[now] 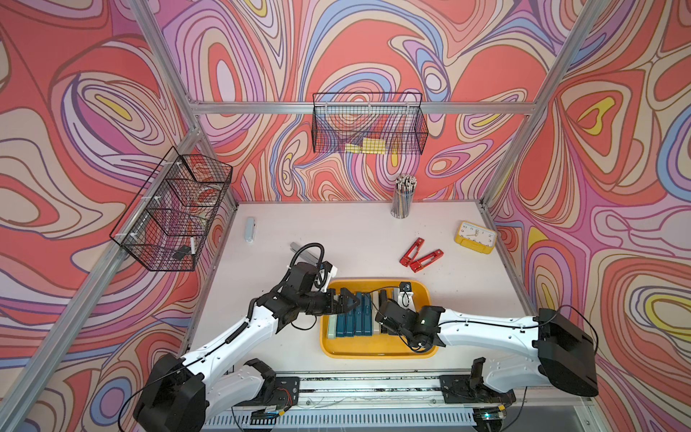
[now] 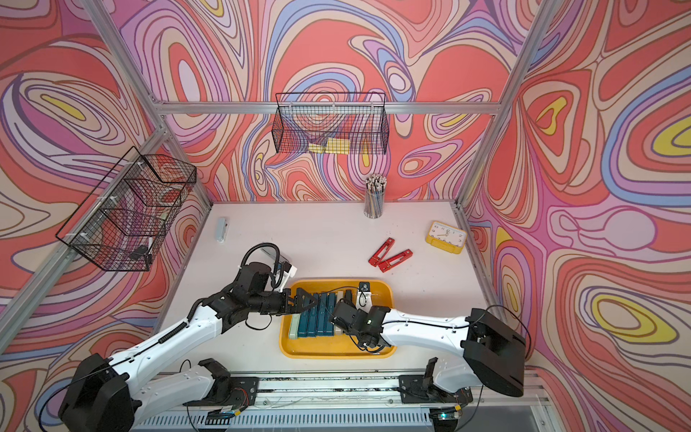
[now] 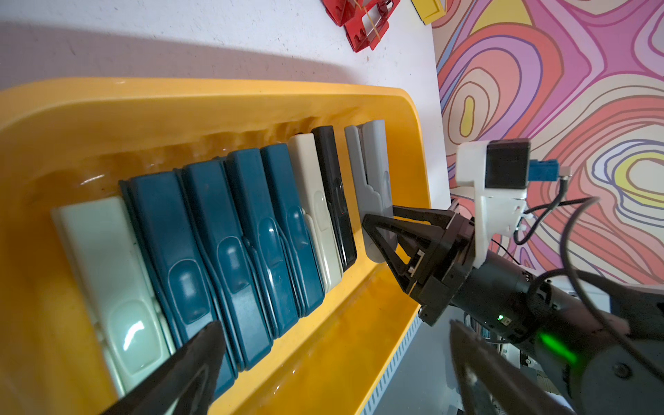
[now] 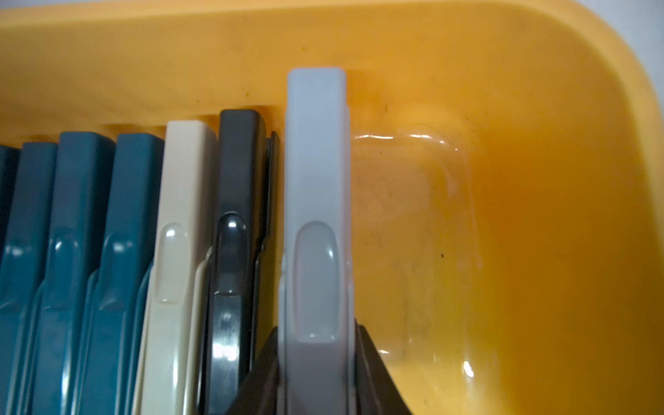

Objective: Put the pruning pliers into the storage box
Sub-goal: Place the pruning pliers in the storage box.

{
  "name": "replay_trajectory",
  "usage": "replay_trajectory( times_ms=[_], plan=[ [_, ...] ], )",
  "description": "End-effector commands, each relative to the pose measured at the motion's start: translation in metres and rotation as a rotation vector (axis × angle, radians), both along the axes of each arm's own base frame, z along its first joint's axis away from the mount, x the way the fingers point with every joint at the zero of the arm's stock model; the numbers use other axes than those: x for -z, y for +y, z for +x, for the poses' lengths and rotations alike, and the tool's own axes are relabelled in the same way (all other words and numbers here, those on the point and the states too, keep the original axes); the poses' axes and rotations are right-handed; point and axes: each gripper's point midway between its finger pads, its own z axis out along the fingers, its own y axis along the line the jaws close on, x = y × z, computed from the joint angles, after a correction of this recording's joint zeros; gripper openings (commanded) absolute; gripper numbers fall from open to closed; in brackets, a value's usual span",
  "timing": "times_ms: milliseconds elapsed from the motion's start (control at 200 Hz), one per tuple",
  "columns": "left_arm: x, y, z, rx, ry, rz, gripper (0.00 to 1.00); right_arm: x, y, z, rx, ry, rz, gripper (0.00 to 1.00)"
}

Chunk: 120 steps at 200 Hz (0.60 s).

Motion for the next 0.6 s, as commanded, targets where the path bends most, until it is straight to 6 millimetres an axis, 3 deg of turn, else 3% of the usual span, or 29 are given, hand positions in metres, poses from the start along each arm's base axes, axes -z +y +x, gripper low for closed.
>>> replay_trajectory(
  times_ms=[0,596],
  plan=[
    [0.001,-0.003,0.004,-0.008,-0.007,-0.006,0.99,0.004,0.004,0.002,-0.011,-0.014,-0.004,0.15],
    [0.006,-0.006,0.006,-0.004,0.005,-0.002,0.99,0.018,0.007,0.002,-0.015,0.009,-0.038,0.16]
  ],
)
